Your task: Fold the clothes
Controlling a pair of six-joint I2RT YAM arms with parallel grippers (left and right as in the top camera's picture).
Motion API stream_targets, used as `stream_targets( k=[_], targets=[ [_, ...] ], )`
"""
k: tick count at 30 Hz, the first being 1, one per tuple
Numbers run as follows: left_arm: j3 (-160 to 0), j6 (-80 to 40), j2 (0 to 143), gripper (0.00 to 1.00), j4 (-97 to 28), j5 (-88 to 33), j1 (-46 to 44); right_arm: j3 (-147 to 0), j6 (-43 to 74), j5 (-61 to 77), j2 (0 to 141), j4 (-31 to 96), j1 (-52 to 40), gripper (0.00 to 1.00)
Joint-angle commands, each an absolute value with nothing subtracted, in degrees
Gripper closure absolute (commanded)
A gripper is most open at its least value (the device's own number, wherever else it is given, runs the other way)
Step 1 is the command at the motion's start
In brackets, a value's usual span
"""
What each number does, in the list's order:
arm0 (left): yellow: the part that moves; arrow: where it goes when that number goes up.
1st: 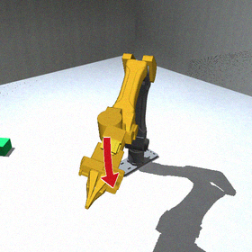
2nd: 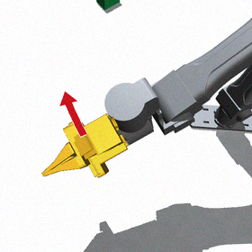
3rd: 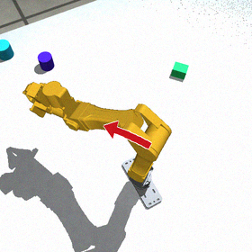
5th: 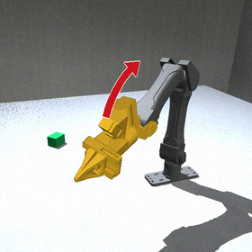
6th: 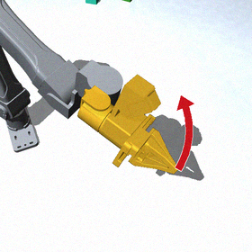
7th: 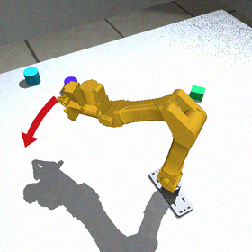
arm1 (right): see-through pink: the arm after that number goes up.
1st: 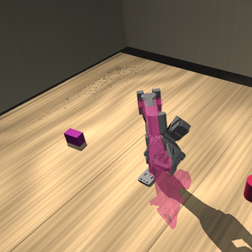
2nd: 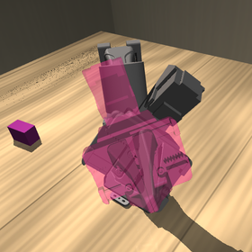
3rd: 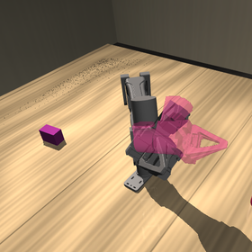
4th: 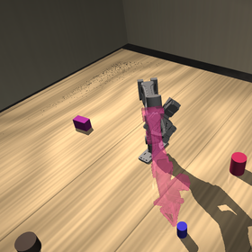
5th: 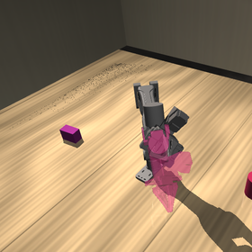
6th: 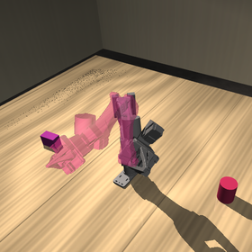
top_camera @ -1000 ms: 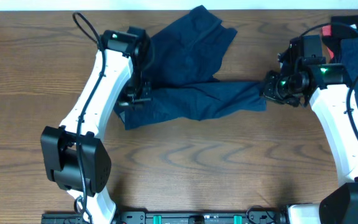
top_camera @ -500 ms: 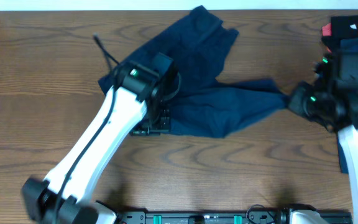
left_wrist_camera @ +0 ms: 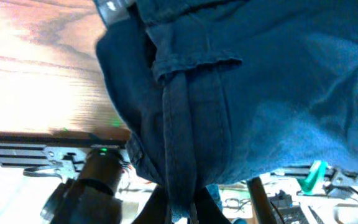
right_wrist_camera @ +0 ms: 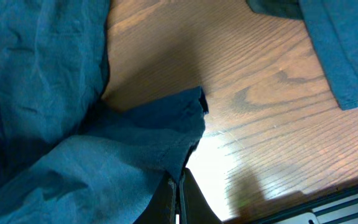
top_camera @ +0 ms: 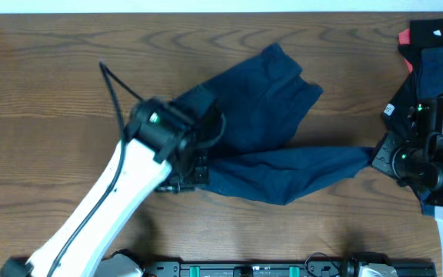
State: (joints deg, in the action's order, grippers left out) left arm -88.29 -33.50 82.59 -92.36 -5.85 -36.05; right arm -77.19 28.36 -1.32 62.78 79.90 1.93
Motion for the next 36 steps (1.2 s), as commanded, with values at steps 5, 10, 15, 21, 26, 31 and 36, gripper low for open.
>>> stream_targets(
  k=[5, 10, 15, 21, 26, 31, 36],
  targets=[
    [-88.27, -41.65, 69.1, 0.94, -96.79, -4.84, -38.65, -77.54, 29.58, -3.22, 59.53, 75.9, 2.28, 0.99],
    [-88.27, -43.92, 63.77, 0.94, -96.77, -0.1, -38.63, -77.54, 29.52, -1.69, 60.47, 69.41, 2.28, 0.99],
    [-88.29, -44.27, 63.7, 0.94, -95.46, 3.84, -38.11, -77.52, 29.23, 5.87, 64.23, 61.65, 2.15, 0.99],
    [-88.27, -44.77, 67.51, 0.94, -93.19, 7.25, -37.89, -77.52, 29.12, 8.45, 69.95, 53.98, 0.62, 0.99],
    [-88.16, -47.09, 72.07, 0.94, -94.32, 7.11, -37.89, -77.52, 29.1, 8.47, 75.2, 47.42, -2.24, 0.99],
    [-86.72, -49.45, 75.37, 0.94, -94.8, 10.44, -37.89, -77.52, 29.12, 8.38, 80.03, 39.9, -5.13, 0.99],
    [-85.34, -57.78, 75.96, 0.94, -95.85, 20.64, -36.73, -77.52, 29.12, 8.6, 84.33, 30.72, -5.65, 0.98]
  ],
)
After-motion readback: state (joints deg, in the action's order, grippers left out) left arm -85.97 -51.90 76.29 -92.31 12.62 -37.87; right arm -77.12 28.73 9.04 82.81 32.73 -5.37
